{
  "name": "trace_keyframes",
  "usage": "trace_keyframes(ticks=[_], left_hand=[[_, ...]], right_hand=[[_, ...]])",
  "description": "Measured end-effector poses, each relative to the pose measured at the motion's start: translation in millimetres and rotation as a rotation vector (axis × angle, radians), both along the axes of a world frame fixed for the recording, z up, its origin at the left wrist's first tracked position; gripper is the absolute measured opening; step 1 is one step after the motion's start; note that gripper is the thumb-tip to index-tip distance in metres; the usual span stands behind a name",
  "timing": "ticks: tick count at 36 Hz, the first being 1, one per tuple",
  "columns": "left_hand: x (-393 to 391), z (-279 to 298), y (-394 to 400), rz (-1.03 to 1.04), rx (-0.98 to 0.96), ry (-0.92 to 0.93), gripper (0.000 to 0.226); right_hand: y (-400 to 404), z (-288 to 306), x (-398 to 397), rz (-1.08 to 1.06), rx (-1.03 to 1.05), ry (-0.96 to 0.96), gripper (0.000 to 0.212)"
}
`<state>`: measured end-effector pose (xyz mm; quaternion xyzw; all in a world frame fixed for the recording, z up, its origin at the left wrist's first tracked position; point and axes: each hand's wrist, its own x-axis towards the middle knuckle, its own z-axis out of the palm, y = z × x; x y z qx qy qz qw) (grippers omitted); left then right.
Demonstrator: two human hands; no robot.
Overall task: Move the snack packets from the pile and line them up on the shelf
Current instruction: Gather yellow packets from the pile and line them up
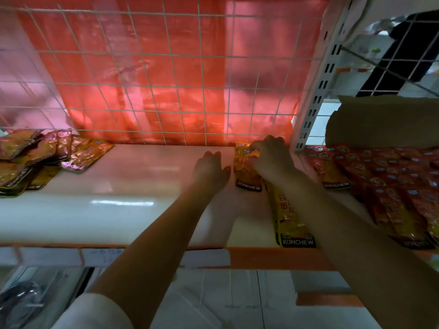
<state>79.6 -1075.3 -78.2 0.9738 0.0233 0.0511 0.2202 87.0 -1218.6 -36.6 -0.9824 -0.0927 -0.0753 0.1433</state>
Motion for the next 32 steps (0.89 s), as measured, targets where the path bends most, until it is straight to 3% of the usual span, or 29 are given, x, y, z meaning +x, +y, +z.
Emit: trace_keyframes(ticks=[6,17,24,32], left_hand=[[-24,8,70,0.055,0.116,-0.089,0.045],[-54,9,241,0.207,0.160,-0.174,0.039],[-68,12,342,0.276,0.173,-0.172,0.034],[-92,10,442,0.393,0.125,-0.125,0.024]], right_hand=[[73,-7,6,0.107,-0.004,0.023,0.037],[246,-19,11,0.269,0.052,0.086,0.036],[340,-20,6,0.329,0.035,0.172,0.036],[438,-16,-12,0.423,0.145,0.139,0.031]])
